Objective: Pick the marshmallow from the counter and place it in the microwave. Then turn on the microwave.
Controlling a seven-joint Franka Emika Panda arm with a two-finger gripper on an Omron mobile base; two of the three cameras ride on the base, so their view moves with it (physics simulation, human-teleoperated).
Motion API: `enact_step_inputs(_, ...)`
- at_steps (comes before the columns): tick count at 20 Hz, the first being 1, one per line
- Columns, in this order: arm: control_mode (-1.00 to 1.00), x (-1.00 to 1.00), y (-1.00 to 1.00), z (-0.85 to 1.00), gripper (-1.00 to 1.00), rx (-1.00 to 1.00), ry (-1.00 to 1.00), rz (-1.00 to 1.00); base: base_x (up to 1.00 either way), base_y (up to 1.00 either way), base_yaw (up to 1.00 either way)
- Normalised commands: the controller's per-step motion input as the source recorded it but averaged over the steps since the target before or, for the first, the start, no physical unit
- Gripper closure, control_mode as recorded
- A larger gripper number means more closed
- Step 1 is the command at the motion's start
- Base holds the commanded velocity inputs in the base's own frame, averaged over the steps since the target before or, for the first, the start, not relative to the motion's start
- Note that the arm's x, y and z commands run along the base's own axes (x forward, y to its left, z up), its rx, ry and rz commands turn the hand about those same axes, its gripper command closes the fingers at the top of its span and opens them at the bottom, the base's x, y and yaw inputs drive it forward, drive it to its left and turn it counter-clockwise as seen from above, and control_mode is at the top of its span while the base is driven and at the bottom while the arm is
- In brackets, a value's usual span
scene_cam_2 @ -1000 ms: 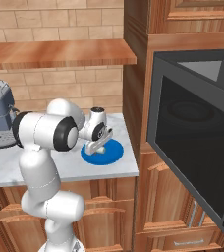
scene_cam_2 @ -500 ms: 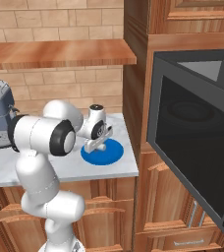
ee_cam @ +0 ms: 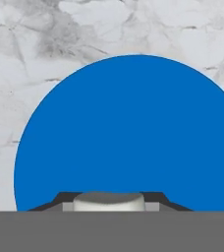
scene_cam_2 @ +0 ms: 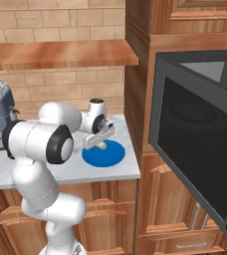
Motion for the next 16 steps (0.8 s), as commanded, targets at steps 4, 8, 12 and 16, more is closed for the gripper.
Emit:
enact_step_inputs(4,-1.0,-0.14,0.0,0.19,1.0,0.0,0.01,-0.09,0.0,0.0,0.0)
enact_step_inputs(8,-1.0,-0.19,0.0,0.15,1.0,0.0,-0.01,-0.09,0.0,0.0,0.0)
enact_step_inputs(12,-1.0,-0.23,0.0,0.08,1.0,0.0,-0.08,-0.09,0.0,0.0,0.0)
enact_step_inputs(16,-1.0,-0.28,0.0,0.1,1.0,0.0,-0.1,-0.11,0.0,0.0,0.0)
